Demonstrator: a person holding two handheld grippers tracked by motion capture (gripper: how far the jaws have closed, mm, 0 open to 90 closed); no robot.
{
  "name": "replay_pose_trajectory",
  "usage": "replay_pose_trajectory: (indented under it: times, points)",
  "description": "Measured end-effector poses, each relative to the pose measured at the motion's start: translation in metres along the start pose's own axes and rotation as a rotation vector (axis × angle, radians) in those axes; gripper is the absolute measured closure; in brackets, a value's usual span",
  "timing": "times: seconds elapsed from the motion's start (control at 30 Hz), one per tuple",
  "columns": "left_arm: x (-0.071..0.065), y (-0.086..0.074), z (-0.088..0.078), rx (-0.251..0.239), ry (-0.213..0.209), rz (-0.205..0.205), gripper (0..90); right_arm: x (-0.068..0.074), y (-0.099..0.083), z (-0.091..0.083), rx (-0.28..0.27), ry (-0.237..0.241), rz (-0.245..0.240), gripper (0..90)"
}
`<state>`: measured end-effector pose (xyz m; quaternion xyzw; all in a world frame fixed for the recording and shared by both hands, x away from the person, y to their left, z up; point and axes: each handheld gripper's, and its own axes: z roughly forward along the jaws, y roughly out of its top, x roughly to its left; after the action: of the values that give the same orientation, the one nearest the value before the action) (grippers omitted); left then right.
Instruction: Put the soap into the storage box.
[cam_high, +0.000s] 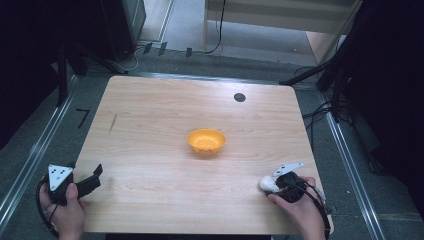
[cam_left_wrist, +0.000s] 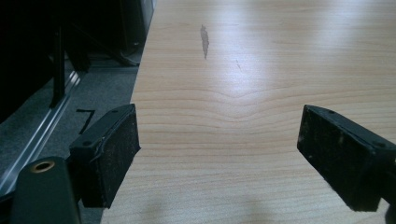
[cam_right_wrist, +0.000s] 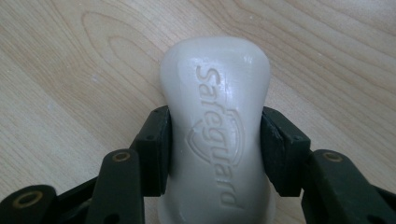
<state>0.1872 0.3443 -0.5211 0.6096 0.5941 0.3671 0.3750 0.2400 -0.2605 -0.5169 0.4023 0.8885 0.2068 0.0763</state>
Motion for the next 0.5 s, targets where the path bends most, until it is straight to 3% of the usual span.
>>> replay_pose_trajectory:
  times: [0.5]
  points:
    - [0.0008,0.0001,0.0001,0.001,-0.006,-0.01,13.2,-0.0005,0.0058,-0.006,-0.01,-0.018,-0.054,51.3]
